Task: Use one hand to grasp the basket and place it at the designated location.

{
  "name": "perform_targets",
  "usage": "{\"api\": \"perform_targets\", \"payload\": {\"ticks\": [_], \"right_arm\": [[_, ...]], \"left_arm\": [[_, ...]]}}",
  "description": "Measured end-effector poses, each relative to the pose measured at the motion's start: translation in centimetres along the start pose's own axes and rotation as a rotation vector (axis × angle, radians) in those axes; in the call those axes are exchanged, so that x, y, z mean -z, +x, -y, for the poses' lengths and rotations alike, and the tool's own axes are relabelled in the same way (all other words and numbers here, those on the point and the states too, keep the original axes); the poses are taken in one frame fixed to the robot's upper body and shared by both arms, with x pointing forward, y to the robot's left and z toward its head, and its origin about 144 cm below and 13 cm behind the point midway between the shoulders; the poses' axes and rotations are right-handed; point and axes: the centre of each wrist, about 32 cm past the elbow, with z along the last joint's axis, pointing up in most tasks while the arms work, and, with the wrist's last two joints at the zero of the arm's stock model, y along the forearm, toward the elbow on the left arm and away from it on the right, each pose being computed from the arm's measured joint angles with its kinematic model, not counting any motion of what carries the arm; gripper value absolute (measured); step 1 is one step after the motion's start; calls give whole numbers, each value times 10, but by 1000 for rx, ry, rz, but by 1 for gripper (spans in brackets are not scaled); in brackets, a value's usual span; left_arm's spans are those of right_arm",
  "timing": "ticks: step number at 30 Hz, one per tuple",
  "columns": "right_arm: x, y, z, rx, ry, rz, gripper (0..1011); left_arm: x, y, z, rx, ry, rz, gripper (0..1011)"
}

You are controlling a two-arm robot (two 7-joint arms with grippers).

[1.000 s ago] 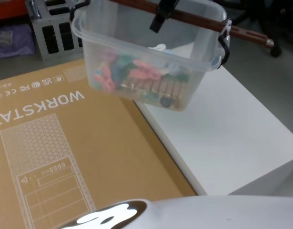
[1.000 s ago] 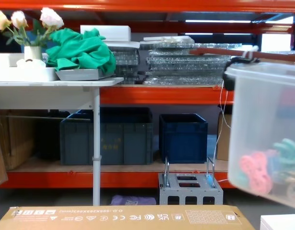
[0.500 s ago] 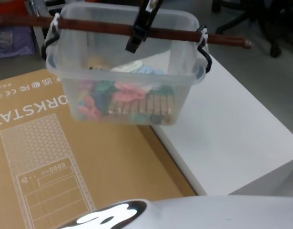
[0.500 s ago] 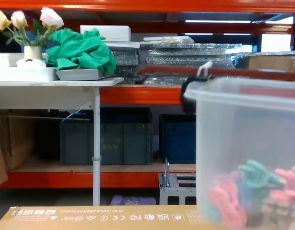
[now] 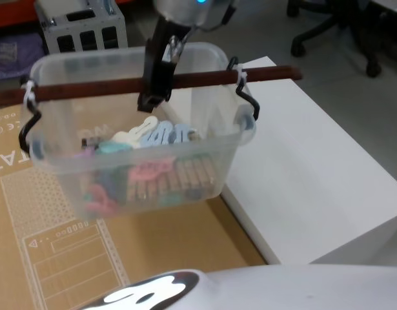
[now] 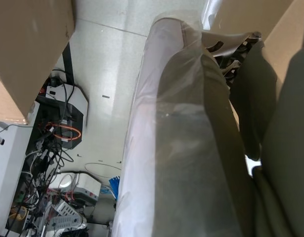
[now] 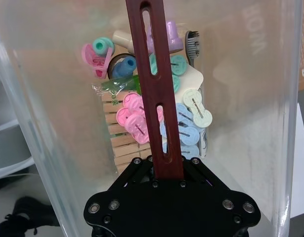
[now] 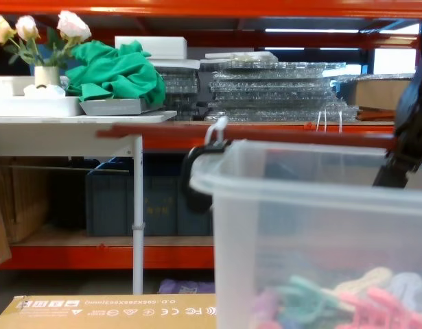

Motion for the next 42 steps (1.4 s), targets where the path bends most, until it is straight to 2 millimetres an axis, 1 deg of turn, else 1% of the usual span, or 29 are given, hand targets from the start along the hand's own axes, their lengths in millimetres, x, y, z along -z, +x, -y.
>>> {"api": "perform_targets", "payload": {"ticks": [6, 11, 16, 21, 28, 42], "right_arm": [[-15, 9, -13, -7, 2, 86, 70], [-30, 15, -30, -14, 7, 186, 70], [-37, 20, -44, -13, 22, 243, 71], [-40, 23, -59, -1, 46, 286, 71], [-42, 26, -79, -4, 51, 295, 70], [-39, 29, -107, -17, 53, 252, 71]], "left_arm": [[0, 0, 0, 0, 0, 0, 0], [0, 0, 0, 0, 0, 0, 0], [0, 0, 0, 0, 0, 0, 0], [0, 0, 0, 0, 0, 0, 0], [0, 0, 0, 0, 0, 0, 0], [0, 0, 0, 0, 0, 0, 0]]}}
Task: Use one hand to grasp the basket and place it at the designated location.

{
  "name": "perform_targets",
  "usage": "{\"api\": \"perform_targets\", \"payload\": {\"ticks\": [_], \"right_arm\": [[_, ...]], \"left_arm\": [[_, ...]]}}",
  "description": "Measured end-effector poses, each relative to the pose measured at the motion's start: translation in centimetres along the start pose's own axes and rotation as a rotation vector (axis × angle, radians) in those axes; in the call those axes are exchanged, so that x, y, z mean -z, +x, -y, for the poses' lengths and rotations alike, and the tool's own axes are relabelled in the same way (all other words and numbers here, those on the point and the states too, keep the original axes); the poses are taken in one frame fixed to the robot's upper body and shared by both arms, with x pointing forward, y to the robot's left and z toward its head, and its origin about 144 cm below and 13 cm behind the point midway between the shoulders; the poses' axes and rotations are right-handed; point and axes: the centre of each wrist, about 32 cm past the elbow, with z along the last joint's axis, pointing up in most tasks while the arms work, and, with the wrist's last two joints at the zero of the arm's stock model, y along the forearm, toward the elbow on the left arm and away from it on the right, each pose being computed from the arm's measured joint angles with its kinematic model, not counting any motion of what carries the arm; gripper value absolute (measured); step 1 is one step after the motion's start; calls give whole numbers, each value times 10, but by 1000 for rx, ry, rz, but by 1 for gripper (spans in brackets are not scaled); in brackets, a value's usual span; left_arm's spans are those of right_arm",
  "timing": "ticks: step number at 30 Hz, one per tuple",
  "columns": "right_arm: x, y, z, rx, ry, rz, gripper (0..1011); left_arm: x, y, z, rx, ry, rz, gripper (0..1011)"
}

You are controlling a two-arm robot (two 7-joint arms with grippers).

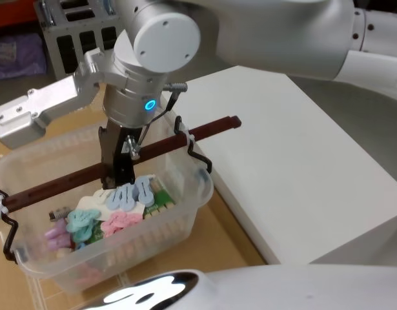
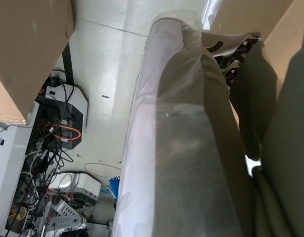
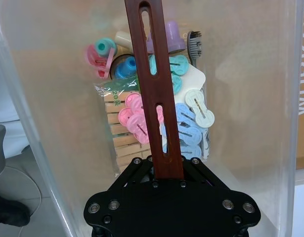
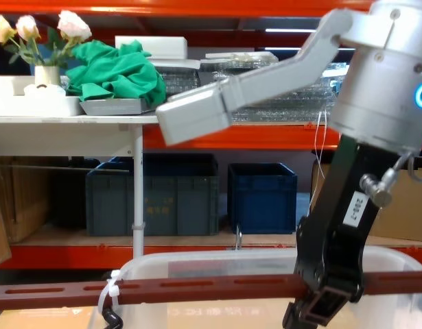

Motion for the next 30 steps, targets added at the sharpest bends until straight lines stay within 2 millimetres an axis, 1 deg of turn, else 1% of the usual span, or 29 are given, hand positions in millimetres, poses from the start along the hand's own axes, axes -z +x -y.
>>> {"api": "perform_targets", "payload": {"ticks": [4, 5, 6, 8, 11, 12, 14, 15, 17, 18, 21, 22, 25, 26, 28, 29, 30], "right_arm": [[0, 0, -6, -8, 0, -8, 73], [1, 0, -7, -11, 0, -9, 97], [1, 0, -7, -11, 0, -9, 97], [1, 0, -9, -14, -2, -13, 162], [0, 0, -11, -19, -5, -14, 233], [1, -1, -11, -21, -6, -18, 290], [1, -1, -12, -24, -6, -20, 324], [2, -1, -13, -25, -6, -22, 383], [2, -1, -13, -27, -6, -23, 428], [2, -2, -13, -29, -6, -25, 488], [3, -2, -14, -31, -5, -28, 552], [3, -2, -15, -32, -3, -30, 610], [3, -2, -16, -34, 0, -31, 668], [3, -2, -16, -34, 1, -31, 725], [3, -3, -16, -35, 1, -32, 769], [3, -3, -16, -35, 2, -33, 824], [3, -3, -17, -35, 3, -34, 839]], "left_arm": [[0, 0, 0, 0, 0, 0, 0], [0, 0, 0, 0, 0, 0, 0], [0, 0, 0, 0, 0, 0, 0], [0, 0, 0, 0, 0, 0, 0], [0, 0, 0, 0, 0, 0, 0], [0, 0, 0, 0, 0, 0, 0], [0, 0, 0, 0, 0, 0, 0], [0, 0, 0, 0, 0, 0, 0], [0, 0, 0, 0, 0, 0, 0], [0, 0, 0, 0, 0, 0, 0], [0, 0, 0, 0, 0, 0, 0], [0, 0, 0, 0, 0, 0, 0], [0, 0, 0, 0, 0, 0, 0], [0, 0, 0, 0, 0, 0, 0], [0, 0, 0, 0, 0, 0, 0], [0, 0, 0, 0, 0, 0, 0], [0, 0, 0, 0, 0, 0, 0]]}}
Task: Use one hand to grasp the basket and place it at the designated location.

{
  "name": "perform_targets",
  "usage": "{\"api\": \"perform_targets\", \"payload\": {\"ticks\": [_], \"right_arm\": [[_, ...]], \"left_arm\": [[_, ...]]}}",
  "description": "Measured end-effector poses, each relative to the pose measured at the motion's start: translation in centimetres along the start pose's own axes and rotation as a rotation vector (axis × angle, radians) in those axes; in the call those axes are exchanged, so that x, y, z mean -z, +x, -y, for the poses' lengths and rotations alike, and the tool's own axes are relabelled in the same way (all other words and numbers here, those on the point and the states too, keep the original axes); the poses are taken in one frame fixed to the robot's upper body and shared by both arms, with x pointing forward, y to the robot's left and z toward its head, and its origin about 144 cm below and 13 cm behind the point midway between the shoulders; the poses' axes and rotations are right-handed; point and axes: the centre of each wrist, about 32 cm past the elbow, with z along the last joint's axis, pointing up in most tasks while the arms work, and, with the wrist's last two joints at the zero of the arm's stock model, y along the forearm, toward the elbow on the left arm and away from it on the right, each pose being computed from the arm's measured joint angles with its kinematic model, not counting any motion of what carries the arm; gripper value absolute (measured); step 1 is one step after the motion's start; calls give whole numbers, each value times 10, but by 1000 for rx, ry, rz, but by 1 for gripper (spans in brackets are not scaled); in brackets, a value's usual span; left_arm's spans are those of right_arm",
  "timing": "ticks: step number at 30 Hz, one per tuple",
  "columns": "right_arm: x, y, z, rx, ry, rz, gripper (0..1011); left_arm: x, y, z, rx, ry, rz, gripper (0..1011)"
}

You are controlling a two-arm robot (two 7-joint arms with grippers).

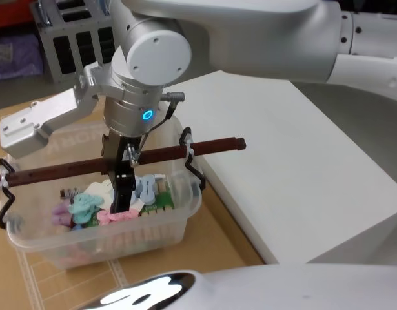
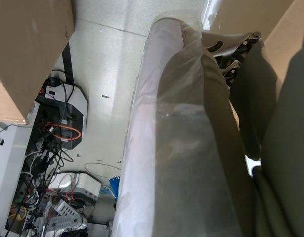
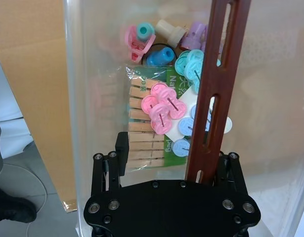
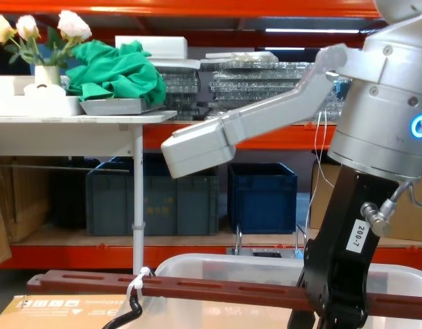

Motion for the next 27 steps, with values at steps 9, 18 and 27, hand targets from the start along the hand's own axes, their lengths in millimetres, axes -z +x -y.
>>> {"api": "perform_targets", "payload": {"ticks": [9, 18, 27], "right_arm": [[-1, -3, -2, -7, -1, -5, 1000], [-6, -4, -9, -28, -32, -16, 1001], [-3, -6, -18, -38, -28, -42, 1001]], "left_arm": [[0, 0, 0, 0, 0, 0, 0], [0, 0, 0, 0, 0, 0, 0], [0, 0, 0, 0, 0, 0, 0]]}}
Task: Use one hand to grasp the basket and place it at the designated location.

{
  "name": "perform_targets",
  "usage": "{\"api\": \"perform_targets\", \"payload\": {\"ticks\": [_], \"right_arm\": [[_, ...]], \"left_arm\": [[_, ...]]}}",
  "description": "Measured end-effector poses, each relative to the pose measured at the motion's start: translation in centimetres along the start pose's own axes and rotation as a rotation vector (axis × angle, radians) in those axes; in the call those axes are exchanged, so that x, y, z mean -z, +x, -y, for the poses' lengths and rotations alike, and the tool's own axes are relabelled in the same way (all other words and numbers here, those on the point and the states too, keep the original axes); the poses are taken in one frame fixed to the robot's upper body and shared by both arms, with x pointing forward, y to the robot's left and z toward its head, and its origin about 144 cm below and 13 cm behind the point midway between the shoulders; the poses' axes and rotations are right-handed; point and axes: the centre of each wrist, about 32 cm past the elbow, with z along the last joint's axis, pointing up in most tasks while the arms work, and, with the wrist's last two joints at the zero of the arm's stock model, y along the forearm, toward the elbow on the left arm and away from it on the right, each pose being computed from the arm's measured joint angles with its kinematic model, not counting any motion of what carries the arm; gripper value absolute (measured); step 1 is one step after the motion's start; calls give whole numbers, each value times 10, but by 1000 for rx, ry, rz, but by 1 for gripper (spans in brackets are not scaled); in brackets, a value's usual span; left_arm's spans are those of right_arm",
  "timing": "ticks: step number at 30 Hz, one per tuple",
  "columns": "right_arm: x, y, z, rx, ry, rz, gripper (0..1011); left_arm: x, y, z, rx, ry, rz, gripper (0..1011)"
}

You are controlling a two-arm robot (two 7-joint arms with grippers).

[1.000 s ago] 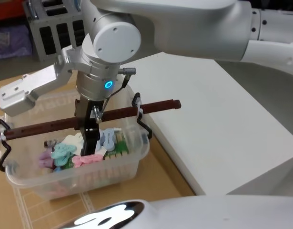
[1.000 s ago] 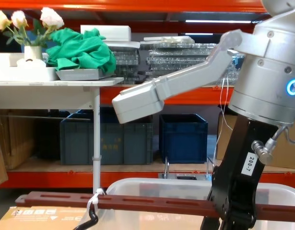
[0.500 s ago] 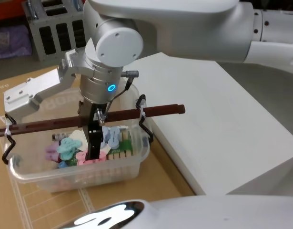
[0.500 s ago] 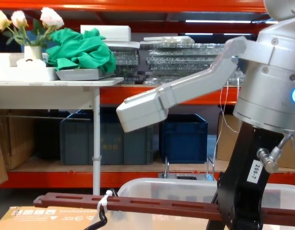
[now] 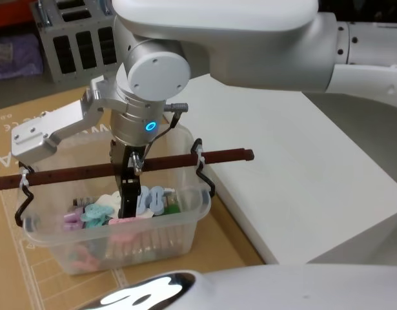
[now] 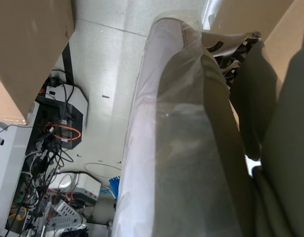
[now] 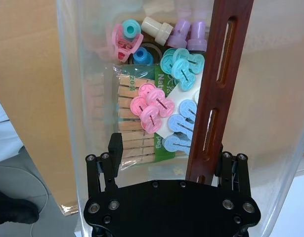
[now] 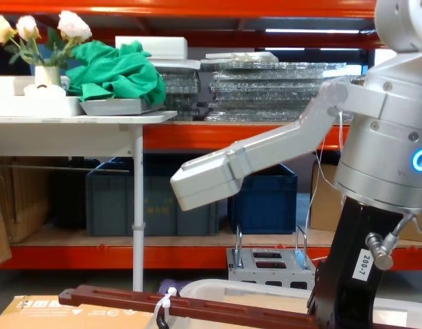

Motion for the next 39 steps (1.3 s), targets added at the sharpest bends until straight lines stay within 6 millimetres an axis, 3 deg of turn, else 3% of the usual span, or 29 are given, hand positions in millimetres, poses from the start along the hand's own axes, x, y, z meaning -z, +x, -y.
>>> {"api": "perform_targets", "payload": {"ticks": [14, 28, 39], "right_arm": [[9, -7, 14, 42, -34, -45, 1001], [9, -24, 60, 145, -46, -68, 1001], [12, -52, 108, 258, -53, -126, 1001]], "left_arm": [[0, 0, 0, 0, 0, 0, 0], [0, 0, 0, 0, 0, 0, 0], [0, 0, 0, 0, 0, 0, 0]]}}
